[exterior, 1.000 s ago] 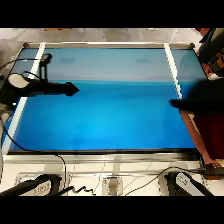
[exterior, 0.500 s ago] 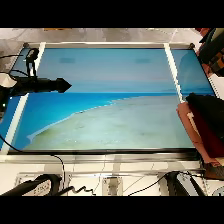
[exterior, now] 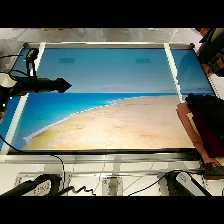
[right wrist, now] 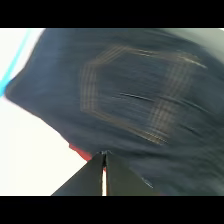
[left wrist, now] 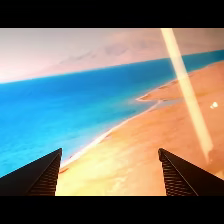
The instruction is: Fold the clothes and pants, and hang the long-sleeved shirts on hangers.
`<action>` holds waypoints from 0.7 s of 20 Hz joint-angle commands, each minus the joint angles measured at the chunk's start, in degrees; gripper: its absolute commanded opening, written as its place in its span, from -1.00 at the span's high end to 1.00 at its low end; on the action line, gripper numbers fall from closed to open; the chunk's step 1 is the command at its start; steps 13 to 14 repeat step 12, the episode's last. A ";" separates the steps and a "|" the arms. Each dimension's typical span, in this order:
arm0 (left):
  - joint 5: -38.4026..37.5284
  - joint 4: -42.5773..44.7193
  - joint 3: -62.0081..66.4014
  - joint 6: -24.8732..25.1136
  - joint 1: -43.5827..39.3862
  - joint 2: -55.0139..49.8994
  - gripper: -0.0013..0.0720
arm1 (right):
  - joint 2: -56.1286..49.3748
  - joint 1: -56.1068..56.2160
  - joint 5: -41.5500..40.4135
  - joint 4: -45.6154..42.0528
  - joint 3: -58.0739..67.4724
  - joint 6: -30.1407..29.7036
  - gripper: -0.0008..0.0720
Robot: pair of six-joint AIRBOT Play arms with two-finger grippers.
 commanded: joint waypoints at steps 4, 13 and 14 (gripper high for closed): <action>0.04 0.02 0.04 0.00 0.07 -0.04 -0.94 | -4.50 40.61 -22.71 -7.15 0.02 -14.60 0.91; 0.04 0.02 0.04 0.00 0.07 -0.04 -0.94 | -8.39 64.67 -32.00 -10.45 -0.17 -19.52 0.90; 0.04 0.02 0.04 0.00 0.07 -0.04 -0.94 | -8.39 64.67 -32.00 -10.45 -0.17 -19.52 0.90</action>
